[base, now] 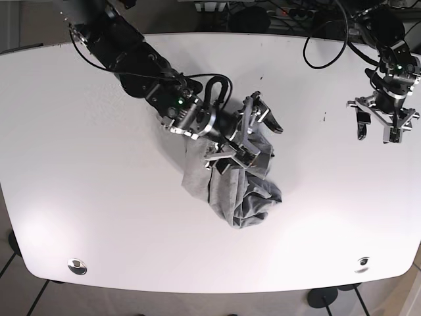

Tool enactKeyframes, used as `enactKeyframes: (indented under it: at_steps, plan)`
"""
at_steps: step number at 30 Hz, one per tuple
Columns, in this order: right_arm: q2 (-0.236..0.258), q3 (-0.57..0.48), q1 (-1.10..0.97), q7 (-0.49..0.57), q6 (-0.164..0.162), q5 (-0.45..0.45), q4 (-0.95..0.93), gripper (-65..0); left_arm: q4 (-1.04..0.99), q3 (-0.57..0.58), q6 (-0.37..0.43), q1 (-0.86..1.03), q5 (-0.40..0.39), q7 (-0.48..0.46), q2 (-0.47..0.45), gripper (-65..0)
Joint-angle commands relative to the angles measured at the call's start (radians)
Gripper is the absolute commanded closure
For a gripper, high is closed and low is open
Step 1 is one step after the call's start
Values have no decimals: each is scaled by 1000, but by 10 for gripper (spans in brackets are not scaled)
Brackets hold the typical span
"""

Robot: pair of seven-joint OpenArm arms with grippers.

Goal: Fold the T-shirt properly
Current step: 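Lift the grey shirt high with the right gripper so it hangs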

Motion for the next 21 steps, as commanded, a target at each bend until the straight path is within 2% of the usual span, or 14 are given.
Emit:
enactKeyframes:
  at_steps: [1, 5, 11, 17, 18, 20, 21]
  plan:
    - [-20, -47, 98, 27, -1, -14, -100, -531, 19, -2, 3, -10, -12, -21, -11, -374]
    - [-62, -114, 202, 27, -1, -14, -304, -531, 18, -1, 3, -11, -12, -21, -11, -374]
    - [-80, -231, 258, 30, -1, -19, -451, -531, 18, 4, 3, -11, -12, -21, -8, -374]
    - [-83, -222, 215, 34, -1, -206, -469, -530, 18, 4, 3, -16, -12, -21, 23, -374]
    - [-83, -197, 209, 34, -1, -229, -469, -515, 18, 4, 3, -16, -12, -21, 24, -374]
    - [-83, -151, 187, 36, -1, -240, -469, -415, 18, 5, 3, -14, -12, -21, 26, -374]
    - [-83, -130, 182, 47, -1, -240, -468, -330, 18, 5, 3, -14, -12, -21, 26, -374]
